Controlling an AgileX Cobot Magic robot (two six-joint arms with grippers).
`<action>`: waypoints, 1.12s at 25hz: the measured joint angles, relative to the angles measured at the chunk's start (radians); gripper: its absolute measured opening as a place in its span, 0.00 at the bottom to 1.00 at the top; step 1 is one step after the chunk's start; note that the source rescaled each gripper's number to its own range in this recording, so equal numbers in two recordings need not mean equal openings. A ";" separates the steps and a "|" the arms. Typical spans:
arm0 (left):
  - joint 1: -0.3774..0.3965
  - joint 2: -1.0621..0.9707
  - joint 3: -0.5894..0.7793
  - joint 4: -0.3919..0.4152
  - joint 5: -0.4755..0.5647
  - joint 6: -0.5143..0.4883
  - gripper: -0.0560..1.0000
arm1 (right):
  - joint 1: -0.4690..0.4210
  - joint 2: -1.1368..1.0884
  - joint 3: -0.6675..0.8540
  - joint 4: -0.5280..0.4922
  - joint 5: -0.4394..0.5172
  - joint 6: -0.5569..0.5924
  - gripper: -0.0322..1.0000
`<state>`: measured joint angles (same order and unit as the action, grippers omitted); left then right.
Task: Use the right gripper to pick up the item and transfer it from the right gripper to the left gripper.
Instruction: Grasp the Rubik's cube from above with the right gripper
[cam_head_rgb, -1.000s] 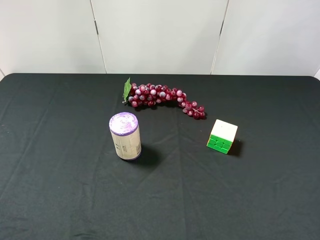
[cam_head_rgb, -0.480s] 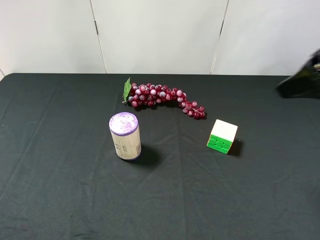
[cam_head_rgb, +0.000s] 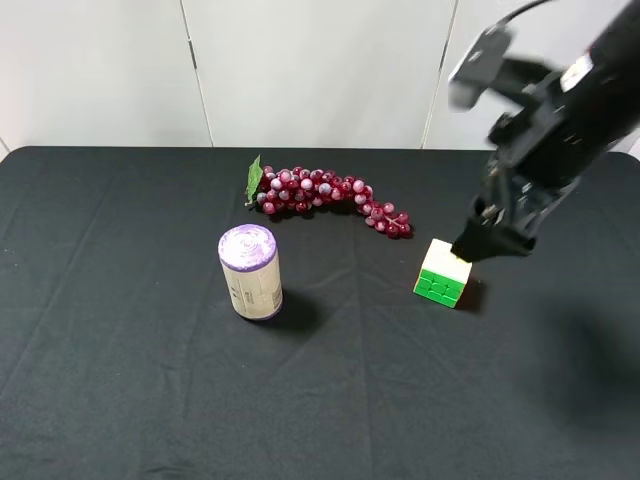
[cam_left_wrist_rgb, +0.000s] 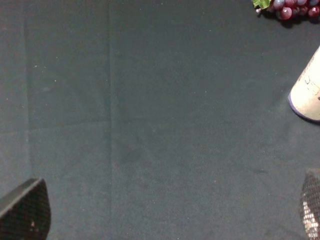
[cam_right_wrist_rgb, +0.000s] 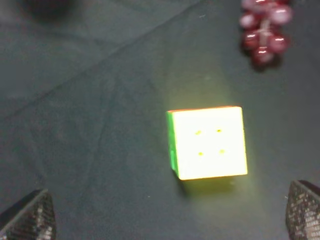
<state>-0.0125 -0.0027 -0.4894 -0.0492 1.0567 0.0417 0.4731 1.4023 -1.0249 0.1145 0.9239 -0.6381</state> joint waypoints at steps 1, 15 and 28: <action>0.000 0.000 0.000 0.000 0.000 0.000 1.00 | 0.010 0.021 0.000 -0.014 0.000 -0.001 0.98; 0.000 0.000 0.000 0.000 0.000 0.000 1.00 | 0.026 0.263 -0.084 -0.162 0.000 0.041 0.98; 0.000 0.000 0.000 0.000 0.000 0.000 1.00 | -0.015 0.434 -0.144 -0.181 -0.001 0.046 0.98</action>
<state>-0.0125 -0.0027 -0.4894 -0.0492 1.0567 0.0417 0.4582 1.8359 -1.1688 -0.0662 0.9225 -0.5919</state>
